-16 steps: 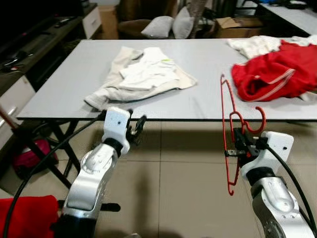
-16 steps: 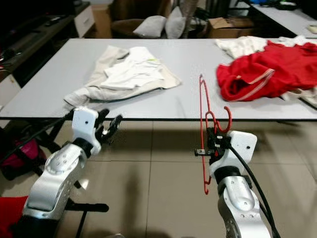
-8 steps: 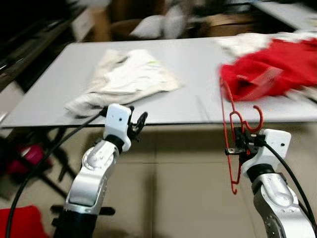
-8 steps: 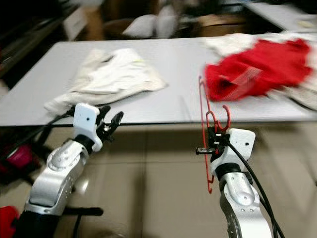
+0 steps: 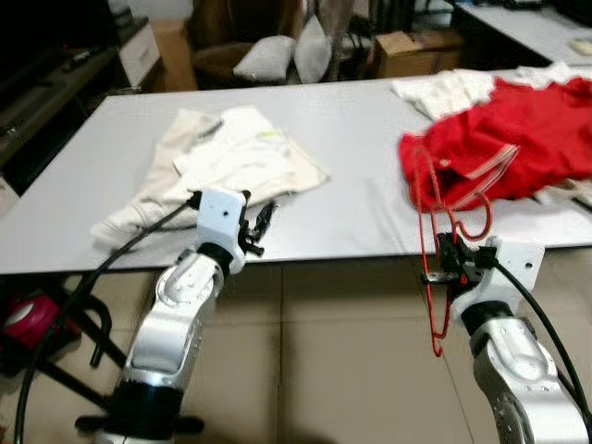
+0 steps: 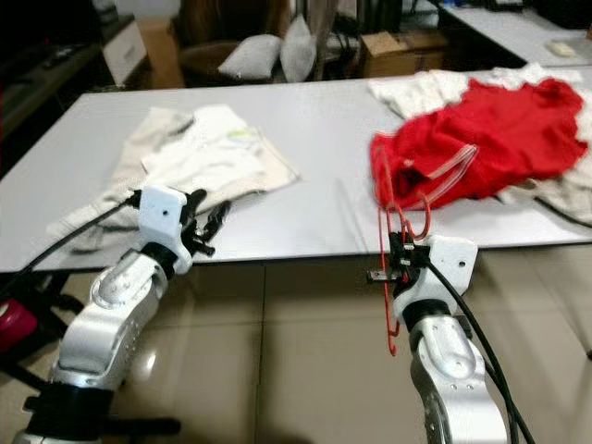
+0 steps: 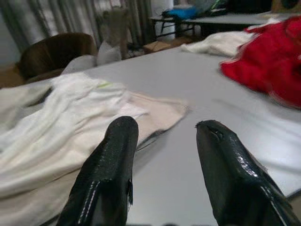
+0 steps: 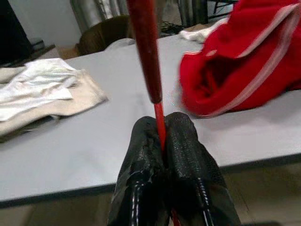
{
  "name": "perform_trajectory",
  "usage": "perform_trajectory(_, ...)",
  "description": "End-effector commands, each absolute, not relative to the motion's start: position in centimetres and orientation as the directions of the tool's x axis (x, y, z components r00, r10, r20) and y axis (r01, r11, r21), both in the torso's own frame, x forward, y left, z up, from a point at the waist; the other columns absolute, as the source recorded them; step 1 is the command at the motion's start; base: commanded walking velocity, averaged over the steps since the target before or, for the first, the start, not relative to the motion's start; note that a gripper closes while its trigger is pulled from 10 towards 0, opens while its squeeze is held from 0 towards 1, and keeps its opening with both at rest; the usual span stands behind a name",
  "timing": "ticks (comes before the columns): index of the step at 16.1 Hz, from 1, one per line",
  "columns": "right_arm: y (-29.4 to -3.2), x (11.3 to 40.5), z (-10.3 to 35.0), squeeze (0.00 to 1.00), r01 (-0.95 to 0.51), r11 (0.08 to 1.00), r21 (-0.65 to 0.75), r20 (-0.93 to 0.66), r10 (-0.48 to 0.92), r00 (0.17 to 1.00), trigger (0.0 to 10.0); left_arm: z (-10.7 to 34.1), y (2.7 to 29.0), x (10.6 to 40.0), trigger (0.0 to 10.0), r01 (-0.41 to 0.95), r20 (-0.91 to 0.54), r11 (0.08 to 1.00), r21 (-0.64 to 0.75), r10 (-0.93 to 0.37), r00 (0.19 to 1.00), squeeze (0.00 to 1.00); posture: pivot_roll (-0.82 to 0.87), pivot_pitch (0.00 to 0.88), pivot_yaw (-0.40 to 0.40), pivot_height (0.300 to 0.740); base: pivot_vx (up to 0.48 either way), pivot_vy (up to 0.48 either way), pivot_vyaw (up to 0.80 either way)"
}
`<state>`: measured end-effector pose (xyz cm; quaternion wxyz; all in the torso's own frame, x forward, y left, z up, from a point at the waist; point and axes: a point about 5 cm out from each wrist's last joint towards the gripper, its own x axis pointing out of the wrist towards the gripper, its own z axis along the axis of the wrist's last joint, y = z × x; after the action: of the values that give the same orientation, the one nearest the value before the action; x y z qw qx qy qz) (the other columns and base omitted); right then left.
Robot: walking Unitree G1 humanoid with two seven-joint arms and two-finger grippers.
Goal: Hang hanger
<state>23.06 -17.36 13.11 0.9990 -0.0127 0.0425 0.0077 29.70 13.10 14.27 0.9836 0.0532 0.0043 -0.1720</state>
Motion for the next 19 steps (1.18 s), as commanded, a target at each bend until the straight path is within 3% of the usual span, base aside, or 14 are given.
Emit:
perform_trajectory(1,-16.8,23.2,13.5,0.0,-0.042,0.999,-0.032,-0.067,0.04,0.997,10.0,14.2,13.8,29.9,10.0,0.308,-0.032,0.945,0.109,-0.307,0.951,0.0,-0.07,0.0,0.069,0.74,0.307,0.0,0.0)
perform_trajectory(10,-16.2,23.3,13.8,0.0,-0.105,0.992,-0.064,-0.062,0.102,0.993,10.0,14.2,14.4,30.2,10.0,0.291,-0.039,0.95,0.117,-0.288,0.957,0.0,-0.06,0.0,0.071,0.74,0.315,0.0,0.0)
perform_trajectory(12,-16.0,23.3,13.7,0.0,-0.112,0.992,-0.059,-0.066,0.108,0.992,10.0,13.7,15.2,30.4,10.0,0.25,-0.079,0.961,0.119,-0.242,0.967,0.0,-0.07,0.0,0.073,0.74,0.152,0.0,0.0)
perform_trajectory(13,-16.1,23.2,13.7,0.0,-0.109,0.993,-0.053,-0.068,0.105,0.992,10.0,13.0,16.2,30.4,10.0,0.223,-0.137,0.974,0.047,-0.214,0.967,0.04,-0.07,0.0,0.063,0.74,0.0,0.0,0.0)
perform_trajectory(14,-16.2,23.4,13.7,0.0,-0.105,0.993,-0.047,-0.068,0.102,0.992,10.0,13.1,16.8,30.4,10.0,0.214,-0.122,0.977,0.022,-0.21,0.97,1.0,-0.06,0.0,0.055,0.74,0.0,0.0,0.0)
perform_trajectory(19,-16.8,24.4,13.2,0.0,-0.117,0.993,-0.029,-0.082,0.115,0.99,10.0,11.1,17.3,31.0,10.0,0.238,-0.153,0.971,-0.002,-0.236,0.96,1.0,-0.01,0.0,0.038,0.74,0.0,0.0,0.0)
